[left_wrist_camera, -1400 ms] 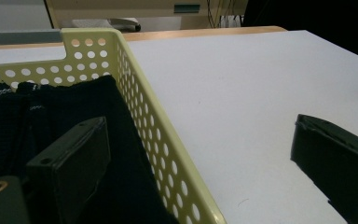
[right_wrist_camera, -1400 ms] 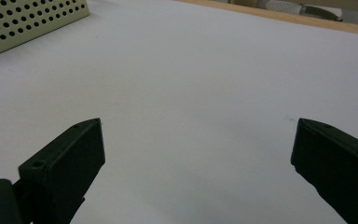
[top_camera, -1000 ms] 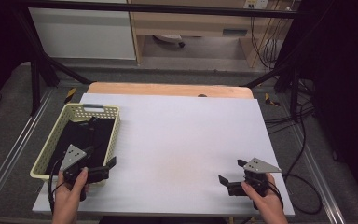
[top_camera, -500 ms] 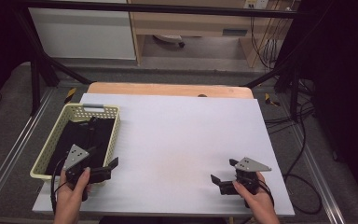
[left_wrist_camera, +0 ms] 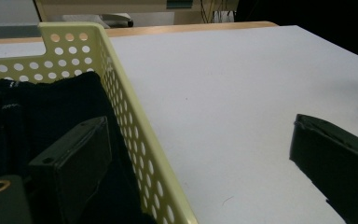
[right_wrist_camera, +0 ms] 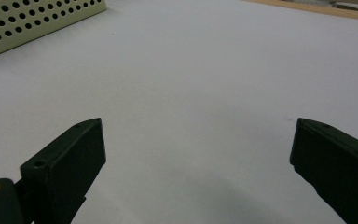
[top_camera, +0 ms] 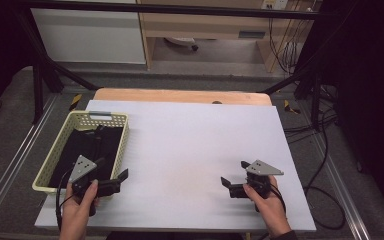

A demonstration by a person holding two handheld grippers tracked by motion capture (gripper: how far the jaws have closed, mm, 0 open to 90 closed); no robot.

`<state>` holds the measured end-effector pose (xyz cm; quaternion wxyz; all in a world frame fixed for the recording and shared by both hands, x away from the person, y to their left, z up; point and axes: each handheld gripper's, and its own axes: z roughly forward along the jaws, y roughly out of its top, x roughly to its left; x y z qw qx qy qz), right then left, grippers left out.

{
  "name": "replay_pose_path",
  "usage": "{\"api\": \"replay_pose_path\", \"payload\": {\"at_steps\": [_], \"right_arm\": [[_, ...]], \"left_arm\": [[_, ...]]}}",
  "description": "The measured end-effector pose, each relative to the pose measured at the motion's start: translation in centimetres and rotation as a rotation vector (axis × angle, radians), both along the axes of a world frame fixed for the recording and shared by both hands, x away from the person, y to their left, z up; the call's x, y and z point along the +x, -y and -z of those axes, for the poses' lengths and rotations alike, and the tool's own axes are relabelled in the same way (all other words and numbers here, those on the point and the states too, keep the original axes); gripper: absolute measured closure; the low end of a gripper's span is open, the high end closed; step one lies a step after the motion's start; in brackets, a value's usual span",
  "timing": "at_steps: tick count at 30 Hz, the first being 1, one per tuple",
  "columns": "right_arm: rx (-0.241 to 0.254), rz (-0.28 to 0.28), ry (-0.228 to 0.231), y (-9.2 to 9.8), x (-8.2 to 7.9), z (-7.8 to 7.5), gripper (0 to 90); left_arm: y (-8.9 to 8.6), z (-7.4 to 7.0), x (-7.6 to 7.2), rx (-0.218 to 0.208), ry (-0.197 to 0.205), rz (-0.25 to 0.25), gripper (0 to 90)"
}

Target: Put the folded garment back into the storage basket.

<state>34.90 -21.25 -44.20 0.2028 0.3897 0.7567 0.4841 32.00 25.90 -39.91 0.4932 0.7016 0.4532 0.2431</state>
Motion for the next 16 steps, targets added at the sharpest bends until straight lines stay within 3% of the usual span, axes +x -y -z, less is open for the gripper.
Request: {"api": "replay_pose_path", "payload": {"at_steps": [3,7,8,11,15,16], "right_arm": [[-0.003,-0.008,-0.006,-0.6,0.6,0.2,3.8],[0.0,-0.043,-0.015,-1.7,0.8,0.5,3.8],[0.0,-0.05,-0.011,-1.9,0.8,0.5,3.7],[-0.013,-0.073,0.002,-2.2,0.5,0.4,3.7],[-0.013,-0.037,0.007,-1.2,0.2,0.1,3.7],[-0.02,-0.019,0.004,-0.8,0.1,0.1,3.7]], "left_arm": [[0.1,-0.1,-0.1,0.003,0.011,0.002,5.1],[1.1,-0.5,-0.4,0.047,0.031,0.003,6.2],[1.4,-0.6,-0.5,0.037,0.03,0.012,6.4],[2.8,-0.8,-0.9,0.025,0.013,0.057,6.4],[5.5,-0.5,-1.6,0.048,-0.008,0.127,6.6],[6.4,-0.3,-1.7,0.072,-0.013,0.148,6.5]]}}
